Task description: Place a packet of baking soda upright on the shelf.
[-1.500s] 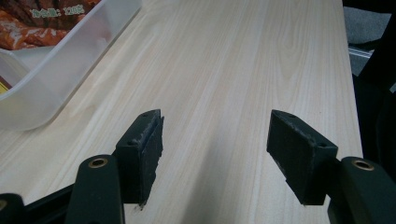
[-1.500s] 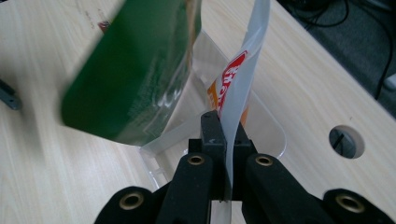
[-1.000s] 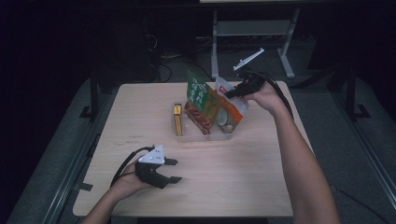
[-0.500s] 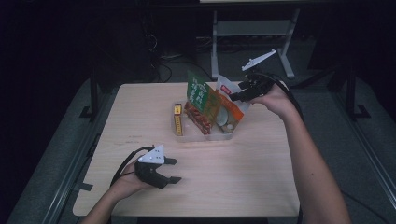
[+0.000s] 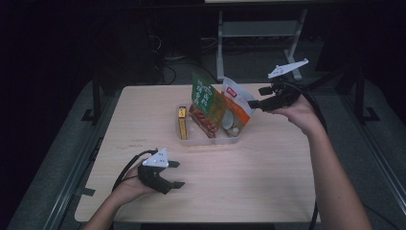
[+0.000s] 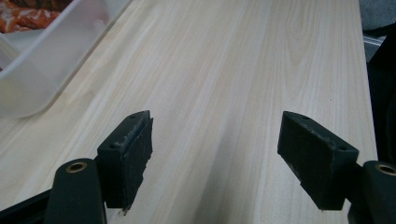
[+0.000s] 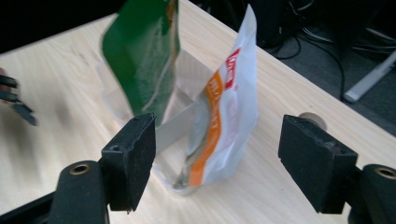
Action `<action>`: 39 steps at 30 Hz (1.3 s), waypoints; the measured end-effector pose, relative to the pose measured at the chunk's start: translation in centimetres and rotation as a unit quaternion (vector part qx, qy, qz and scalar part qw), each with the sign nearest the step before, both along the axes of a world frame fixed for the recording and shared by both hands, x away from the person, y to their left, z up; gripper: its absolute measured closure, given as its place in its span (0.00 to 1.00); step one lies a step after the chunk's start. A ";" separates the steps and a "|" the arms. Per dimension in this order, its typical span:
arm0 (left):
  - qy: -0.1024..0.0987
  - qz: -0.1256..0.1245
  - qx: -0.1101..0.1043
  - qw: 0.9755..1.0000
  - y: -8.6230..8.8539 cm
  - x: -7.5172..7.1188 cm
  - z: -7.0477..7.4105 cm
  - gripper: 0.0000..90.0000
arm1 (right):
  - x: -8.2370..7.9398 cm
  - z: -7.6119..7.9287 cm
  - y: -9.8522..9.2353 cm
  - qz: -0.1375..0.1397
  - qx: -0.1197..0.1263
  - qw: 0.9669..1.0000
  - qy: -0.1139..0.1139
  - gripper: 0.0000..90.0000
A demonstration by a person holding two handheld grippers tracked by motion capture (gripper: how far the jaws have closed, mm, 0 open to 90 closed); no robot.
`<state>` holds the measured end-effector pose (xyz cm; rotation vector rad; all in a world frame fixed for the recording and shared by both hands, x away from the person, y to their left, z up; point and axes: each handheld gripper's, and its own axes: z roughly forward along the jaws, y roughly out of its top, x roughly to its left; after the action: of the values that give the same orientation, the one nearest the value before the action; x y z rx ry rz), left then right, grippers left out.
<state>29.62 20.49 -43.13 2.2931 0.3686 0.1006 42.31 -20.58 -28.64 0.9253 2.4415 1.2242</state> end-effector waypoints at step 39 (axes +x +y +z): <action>-0.001 0.006 0.006 1.000 0.2 -1.2 -1.0 0.28 | -11.9 -12.4 3.0 0.076 0.026 0.996 0.027 0.27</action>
<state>28.42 20.73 -44.09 2.3032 0.3823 0.1116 30.41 -17.53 -41.01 0.8098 2.5748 1.3350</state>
